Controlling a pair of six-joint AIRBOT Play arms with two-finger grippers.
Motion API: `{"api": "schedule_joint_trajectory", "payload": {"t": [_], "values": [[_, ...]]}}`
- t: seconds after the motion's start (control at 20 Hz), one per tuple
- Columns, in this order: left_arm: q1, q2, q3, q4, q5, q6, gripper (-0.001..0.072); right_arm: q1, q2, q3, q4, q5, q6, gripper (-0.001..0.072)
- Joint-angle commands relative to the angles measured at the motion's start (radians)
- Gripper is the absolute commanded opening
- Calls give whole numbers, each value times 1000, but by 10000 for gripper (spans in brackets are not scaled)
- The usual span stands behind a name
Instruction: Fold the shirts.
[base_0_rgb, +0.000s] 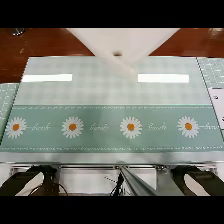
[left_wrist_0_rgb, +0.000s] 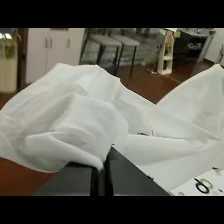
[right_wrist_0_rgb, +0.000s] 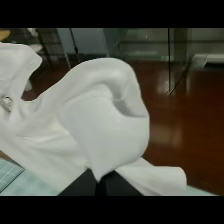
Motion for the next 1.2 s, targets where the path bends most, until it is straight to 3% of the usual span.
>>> {"api": "schedule_joint_trajectory", "payload": {"t": [0.0,0.15,0.25,0.4,0.6,0.7,0.9,1.15], "values": [[6,161,78,125,-6,-20,32,-14,105,114,-70,60,-26,26],[6,264,78,173,-141,-33,32,-14,197,114,-152,64,-30,26],[6,303,76,212,-261,-92,32,-14,233,114,-198,92,-28,26],[6,311,60,243,-442,-144,32,-14,245,106,-216,239,-13,26],[6,312,-169,243,-546,-158,32,-14,245,-122,-215,300,-10,26],[6,309,-378,243,-502,-156,32,-14,243,-322,-215,238,-10,26],[-10,259,-846,243,-275,-88,32,-14,180,-696,-206,9,2,26],[-35,54,-1103,242,5,-14,32,-14,-114,-776,-120,-56,0,26]]}}
